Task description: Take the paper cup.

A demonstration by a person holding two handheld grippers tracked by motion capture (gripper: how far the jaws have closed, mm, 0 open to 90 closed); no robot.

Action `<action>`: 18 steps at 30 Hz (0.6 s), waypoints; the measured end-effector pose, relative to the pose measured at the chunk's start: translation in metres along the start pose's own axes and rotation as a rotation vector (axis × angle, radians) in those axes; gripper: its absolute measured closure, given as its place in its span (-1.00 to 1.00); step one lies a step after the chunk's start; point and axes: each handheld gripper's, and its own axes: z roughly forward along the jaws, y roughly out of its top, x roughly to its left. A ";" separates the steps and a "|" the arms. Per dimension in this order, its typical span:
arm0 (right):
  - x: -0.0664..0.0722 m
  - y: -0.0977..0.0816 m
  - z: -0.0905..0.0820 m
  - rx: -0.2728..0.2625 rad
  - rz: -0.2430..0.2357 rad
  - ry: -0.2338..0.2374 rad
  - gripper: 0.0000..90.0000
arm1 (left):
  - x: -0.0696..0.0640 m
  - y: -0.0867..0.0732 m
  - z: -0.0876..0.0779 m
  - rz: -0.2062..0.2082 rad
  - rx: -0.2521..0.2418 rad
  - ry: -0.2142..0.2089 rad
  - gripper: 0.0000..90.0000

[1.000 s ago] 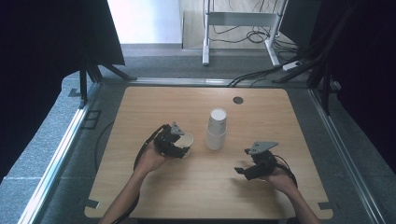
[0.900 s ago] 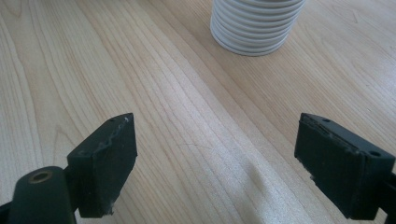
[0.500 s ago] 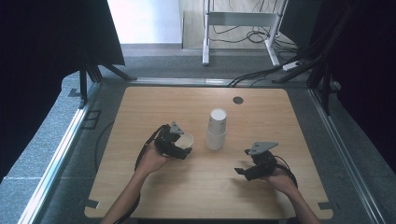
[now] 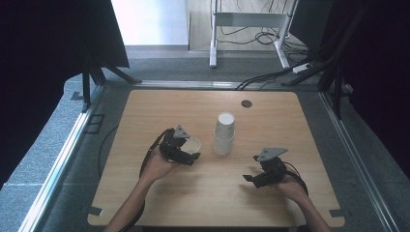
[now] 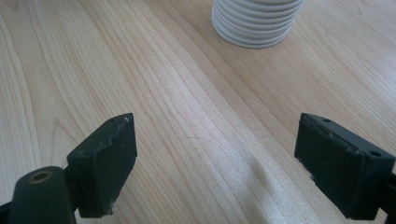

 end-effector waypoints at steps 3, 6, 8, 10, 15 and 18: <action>0.000 -0.001 0.000 0.003 0.001 -0.002 -0.71 | -0.001 0.000 -0.003 0.001 -0.009 -0.002 -0.84; 0.000 -0.001 0.000 0.005 0.001 -0.004 -0.71 | -0.002 0.000 -0.007 -0.001 -0.019 0.000 -0.86; 0.000 -0.002 0.001 0.005 0.002 -0.006 -0.71 | -0.003 0.000 -0.009 -0.002 -0.026 0.000 -0.87; 0.000 -0.002 0.001 0.005 0.000 -0.010 -0.71 | -0.004 0.000 -0.012 -0.002 -0.033 0.000 -0.88; 0.000 -0.003 0.001 0.007 -0.001 -0.014 -0.71 | -0.007 -0.001 -0.019 -0.002 -0.048 0.007 -0.92; 0.001 -0.003 0.002 0.006 0.000 -0.016 -0.71 | -0.008 -0.002 -0.023 -0.007 -0.061 0.009 -0.94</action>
